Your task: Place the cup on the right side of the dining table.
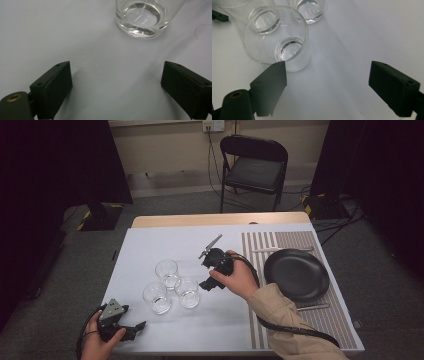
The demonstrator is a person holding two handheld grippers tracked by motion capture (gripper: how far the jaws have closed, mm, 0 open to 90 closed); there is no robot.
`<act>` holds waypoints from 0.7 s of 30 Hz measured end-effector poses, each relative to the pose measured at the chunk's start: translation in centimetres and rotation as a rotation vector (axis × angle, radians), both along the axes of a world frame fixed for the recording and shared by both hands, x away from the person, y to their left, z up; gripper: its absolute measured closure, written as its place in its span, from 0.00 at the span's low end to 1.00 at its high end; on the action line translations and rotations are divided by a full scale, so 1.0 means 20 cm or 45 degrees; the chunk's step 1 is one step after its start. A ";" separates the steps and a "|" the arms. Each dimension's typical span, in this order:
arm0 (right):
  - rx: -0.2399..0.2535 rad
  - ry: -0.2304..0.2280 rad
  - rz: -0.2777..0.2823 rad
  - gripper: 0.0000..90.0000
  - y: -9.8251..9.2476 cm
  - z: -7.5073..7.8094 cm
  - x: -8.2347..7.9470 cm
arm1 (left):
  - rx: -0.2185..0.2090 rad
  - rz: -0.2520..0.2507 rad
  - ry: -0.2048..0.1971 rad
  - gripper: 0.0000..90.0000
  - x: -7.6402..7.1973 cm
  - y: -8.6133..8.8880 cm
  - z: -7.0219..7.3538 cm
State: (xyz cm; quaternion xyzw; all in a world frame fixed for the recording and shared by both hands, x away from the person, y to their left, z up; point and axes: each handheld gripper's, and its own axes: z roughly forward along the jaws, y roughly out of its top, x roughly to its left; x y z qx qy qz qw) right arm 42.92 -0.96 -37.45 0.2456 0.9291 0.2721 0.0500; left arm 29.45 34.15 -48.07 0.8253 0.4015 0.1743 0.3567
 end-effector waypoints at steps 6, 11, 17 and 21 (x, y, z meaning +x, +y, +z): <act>0.002 -0.003 0.012 0.16 0.03 0.01 0.01 | 0.000 -0.001 0.001 0.10 0.00 0.00 0.00; -0.001 -0.003 0.017 0.16 0.05 0.01 0.01 | 0.000 -0.001 0.001 0.10 0.00 0.00 0.00; 0.001 -0.005 0.023 0.16 0.08 0.02 0.02 | 0.000 -0.001 0.000 0.10 0.00 0.00 0.00; 0.009 -0.006 0.030 0.16 0.10 0.02 0.02 | 0.000 -0.001 0.000 0.10 0.00 0.00 0.00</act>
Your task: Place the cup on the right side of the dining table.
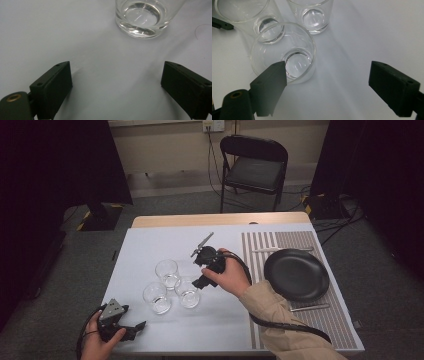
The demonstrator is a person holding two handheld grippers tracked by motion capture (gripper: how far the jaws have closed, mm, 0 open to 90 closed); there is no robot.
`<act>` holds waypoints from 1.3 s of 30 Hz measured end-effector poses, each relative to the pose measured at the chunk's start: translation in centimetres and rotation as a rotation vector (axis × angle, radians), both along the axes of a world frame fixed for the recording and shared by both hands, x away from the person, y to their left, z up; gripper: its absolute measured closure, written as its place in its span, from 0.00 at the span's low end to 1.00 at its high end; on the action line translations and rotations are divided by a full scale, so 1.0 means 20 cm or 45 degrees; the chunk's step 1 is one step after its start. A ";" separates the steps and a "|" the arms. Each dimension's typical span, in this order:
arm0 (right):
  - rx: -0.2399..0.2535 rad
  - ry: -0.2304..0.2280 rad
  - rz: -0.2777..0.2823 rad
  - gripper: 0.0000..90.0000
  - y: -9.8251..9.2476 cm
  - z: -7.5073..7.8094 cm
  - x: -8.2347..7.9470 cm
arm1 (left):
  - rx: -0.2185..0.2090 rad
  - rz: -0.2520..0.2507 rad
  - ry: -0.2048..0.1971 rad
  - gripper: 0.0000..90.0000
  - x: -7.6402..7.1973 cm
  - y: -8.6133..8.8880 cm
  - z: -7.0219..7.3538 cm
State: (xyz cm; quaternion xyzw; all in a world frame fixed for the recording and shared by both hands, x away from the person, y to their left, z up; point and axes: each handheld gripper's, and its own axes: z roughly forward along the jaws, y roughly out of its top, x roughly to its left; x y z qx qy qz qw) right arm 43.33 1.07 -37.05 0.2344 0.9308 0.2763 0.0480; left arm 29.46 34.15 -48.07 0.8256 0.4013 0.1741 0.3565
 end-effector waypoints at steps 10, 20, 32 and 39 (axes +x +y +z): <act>0.001 0.012 0.015 0.16 0.06 -0.02 0.01 | 0.002 -0.002 0.001 0.10 0.00 0.00 0.00; -0.015 0.015 0.028 0.16 0.11 -0.04 0.02 | -0.001 -0.001 0.001 0.10 0.00 0.00 0.00; -0.011 0.029 0.015 0.16 0.16 -0.10 0.04 | 0.000 -0.002 0.001 0.10 0.00 0.00 0.00; -0.031 0.032 0.021 0.16 0.18 -0.14 0.04 | -0.002 -0.002 0.002 0.10 0.00 0.00 0.00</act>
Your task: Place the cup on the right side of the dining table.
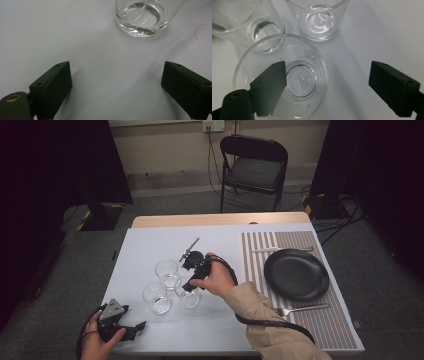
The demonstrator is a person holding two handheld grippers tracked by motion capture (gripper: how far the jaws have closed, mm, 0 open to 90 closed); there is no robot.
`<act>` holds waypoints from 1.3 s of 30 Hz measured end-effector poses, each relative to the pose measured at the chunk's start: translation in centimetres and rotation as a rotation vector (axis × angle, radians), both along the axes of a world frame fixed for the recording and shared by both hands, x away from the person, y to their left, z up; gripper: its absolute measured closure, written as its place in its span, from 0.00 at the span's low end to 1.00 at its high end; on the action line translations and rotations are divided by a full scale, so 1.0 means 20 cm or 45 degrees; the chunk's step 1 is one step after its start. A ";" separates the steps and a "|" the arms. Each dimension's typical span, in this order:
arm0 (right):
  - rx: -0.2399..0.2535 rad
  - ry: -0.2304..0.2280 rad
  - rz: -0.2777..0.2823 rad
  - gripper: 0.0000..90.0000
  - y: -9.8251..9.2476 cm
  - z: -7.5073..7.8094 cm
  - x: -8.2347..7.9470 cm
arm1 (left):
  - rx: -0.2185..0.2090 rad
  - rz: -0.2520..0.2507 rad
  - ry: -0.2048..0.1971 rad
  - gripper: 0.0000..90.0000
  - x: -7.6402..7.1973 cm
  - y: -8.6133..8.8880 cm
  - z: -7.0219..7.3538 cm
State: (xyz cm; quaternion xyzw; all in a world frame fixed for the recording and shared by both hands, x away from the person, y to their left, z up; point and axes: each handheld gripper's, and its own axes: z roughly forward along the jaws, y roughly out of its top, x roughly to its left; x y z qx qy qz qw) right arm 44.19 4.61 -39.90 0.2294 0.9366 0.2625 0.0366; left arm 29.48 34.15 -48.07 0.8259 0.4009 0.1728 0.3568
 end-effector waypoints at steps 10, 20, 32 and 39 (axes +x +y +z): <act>0.018 0.027 -0.027 0.19 0.01 -0.06 -0.01 | 0.001 0.000 0.000 0.10 0.00 0.00 0.00; 0.037 0.042 -0.032 0.33 0.01 -0.09 -0.02 | 0.004 -0.003 0.001 0.10 0.00 0.00 0.00; 0.034 0.097 -0.024 0.57 0.02 -0.13 -0.03 | 0.005 -0.003 0.002 0.10 0.00 0.00 0.00; 0.041 0.135 -0.037 0.66 0.02 -0.13 -0.03 | 0.010 -0.007 0.000 0.10 0.00 0.00 0.00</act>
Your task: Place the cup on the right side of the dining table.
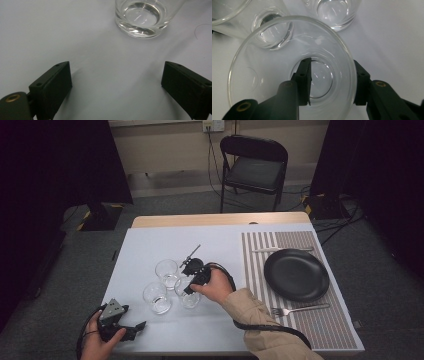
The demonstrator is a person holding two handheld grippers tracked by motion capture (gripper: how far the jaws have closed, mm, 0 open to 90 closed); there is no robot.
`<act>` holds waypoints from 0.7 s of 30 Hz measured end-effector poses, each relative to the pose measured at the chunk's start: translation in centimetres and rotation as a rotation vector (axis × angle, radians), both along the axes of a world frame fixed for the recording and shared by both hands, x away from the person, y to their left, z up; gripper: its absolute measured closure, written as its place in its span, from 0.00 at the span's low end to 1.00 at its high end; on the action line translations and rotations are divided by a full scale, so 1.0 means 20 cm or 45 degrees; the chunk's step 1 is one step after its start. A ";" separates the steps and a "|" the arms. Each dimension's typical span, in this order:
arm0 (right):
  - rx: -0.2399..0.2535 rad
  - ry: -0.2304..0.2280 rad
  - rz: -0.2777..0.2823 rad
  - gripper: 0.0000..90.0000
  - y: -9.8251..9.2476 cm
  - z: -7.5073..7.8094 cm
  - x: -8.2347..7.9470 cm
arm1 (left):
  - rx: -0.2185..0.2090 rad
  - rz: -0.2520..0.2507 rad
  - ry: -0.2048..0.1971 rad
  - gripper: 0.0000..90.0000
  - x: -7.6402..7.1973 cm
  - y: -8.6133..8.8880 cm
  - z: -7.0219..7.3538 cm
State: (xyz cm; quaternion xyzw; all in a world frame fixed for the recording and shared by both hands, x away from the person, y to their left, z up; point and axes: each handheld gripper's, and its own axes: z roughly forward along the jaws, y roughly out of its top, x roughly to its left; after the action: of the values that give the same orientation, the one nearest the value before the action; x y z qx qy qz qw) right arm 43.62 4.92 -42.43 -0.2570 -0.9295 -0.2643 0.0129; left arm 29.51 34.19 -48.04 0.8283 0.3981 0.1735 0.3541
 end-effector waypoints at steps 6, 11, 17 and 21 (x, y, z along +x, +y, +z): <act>-0.020 -0.019 -0.017 0.74 -0.01 0.00 -0.01 | -0.005 0.004 0.003 0.10 0.00 0.00 0.00; -0.061 -0.062 -0.009 0.84 0.00 0.01 -0.02 | -0.003 0.003 0.001 0.10 0.00 0.00 0.00; -0.064 -0.062 -0.001 0.89 -0.01 0.01 -0.01 | -0.006 0.005 0.003 0.10 0.00 0.00 0.00; -0.049 -0.070 -0.005 0.90 -0.02 0.01 -0.02 | -0.003 0.002 0.001 0.10 0.00 0.00 0.00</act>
State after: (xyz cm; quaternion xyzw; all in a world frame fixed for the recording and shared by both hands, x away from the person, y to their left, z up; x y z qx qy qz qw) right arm 43.27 4.44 -42.25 -0.2516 -0.9339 -0.2534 -0.0183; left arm 29.50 34.18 -48.05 0.8277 0.3991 0.1731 0.3546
